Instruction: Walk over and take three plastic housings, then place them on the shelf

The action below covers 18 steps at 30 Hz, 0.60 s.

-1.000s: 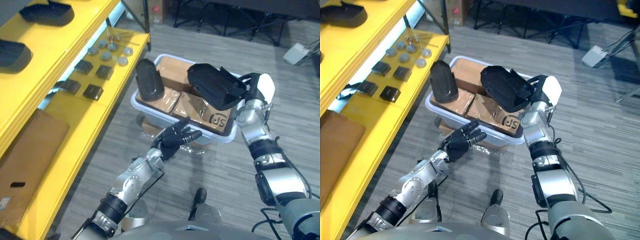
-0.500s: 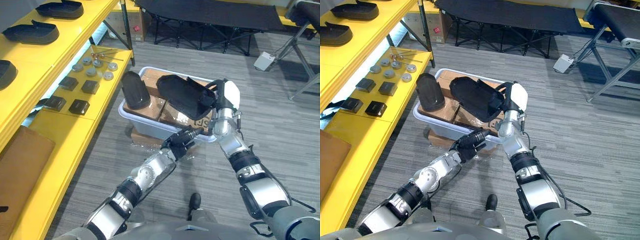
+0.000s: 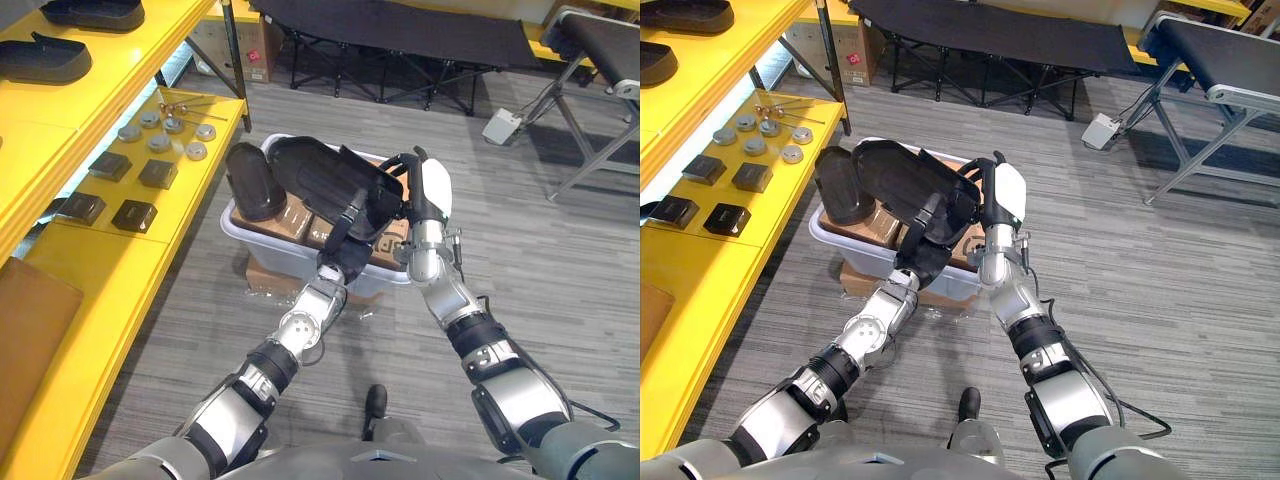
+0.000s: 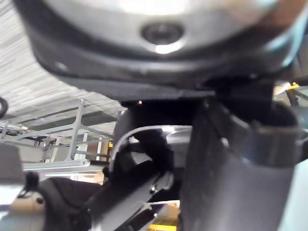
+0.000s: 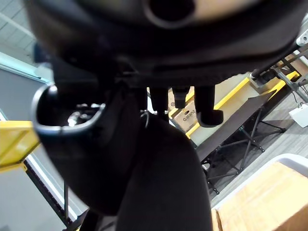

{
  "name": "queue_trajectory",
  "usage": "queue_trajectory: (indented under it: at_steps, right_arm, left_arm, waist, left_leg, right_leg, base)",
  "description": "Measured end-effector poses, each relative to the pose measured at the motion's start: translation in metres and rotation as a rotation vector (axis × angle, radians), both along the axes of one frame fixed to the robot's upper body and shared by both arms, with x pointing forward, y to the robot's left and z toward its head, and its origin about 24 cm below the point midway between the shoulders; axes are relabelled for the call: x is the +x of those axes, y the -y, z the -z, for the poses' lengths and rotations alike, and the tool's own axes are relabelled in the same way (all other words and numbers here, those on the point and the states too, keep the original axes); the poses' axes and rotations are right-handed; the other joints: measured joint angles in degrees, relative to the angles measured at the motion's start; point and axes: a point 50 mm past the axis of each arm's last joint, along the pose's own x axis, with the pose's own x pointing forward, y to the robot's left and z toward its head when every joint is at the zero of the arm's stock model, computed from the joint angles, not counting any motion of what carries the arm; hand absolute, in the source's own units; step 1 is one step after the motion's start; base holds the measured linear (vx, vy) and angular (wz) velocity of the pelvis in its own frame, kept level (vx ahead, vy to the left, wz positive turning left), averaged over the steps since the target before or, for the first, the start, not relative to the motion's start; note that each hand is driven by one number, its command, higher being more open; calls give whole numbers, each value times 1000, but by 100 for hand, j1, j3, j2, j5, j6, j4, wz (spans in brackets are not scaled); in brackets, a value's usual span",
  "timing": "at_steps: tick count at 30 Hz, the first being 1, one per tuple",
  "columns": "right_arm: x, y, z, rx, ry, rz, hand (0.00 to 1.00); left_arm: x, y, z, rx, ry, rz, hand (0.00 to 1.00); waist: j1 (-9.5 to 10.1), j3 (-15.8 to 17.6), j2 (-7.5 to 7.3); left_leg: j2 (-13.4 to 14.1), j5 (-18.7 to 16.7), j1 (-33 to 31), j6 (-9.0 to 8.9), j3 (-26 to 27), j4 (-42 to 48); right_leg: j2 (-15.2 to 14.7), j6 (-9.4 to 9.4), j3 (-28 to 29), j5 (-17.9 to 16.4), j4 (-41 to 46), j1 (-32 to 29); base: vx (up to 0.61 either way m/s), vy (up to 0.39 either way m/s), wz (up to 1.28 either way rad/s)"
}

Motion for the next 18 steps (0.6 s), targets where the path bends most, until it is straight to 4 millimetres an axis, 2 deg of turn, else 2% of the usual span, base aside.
queue_trajectory:
  at_steps: [4, 5, 10, 13, 18]
  right_arm:
    - [-3, -2, 5, 2, -9, -13, 0]
    - [-4, -2, 6, 3, -12, -14, 0]
    - [-8, -7, 13, 1, -32, -33, 0]
    - [-14, -11, 20, 16, -48, -51, 0]
    - [-20, -22, 16, 15, -14, -110, 0]
  left_arm:
    - [0, -2, 2, 20, -31, -24, 100]
    - [0, -2, 2, 24, -40, -28, 0]
    - [0, -4, 7, 48, -81, -72, 0]
    - [-1, -6, 14, 59, -114, -111, 0]
    - [0, -13, 19, 83, -146, -181, 0]
  waist:
    - [-16, -2, -20]
    - [-12, -4, -22]
    - [-36, -6, -61]
    - [-35, -43, -137]
    - [-90, -52, -158]
  left_leg:
    - [0, 3, 4, 3, 0, -1]
    - [0, 3, 5, 3, -1, 0]
    - [0, 2, 64, 1, 1, 0]
    - [0, -7, 81, -7, 1, 0]
    - [1, -7, 95, -5, 1, -1]
  right_leg:
    - [-1, 0, -3, 0, 0, 1]
    - [-1, 0, -3, 0, 0, 3]
    - [0, 0, 0, 1, 0, 58]
    - [0, 0, 9, 0, -1, 69]
    - [0, 0, 13, 0, -1, 74]
  base:
    - [0, 0, 0]
    - [0, 0, 0]
    - [0, 0, 0]
    - [0, 0, 0]
    - [0, 0, 0]
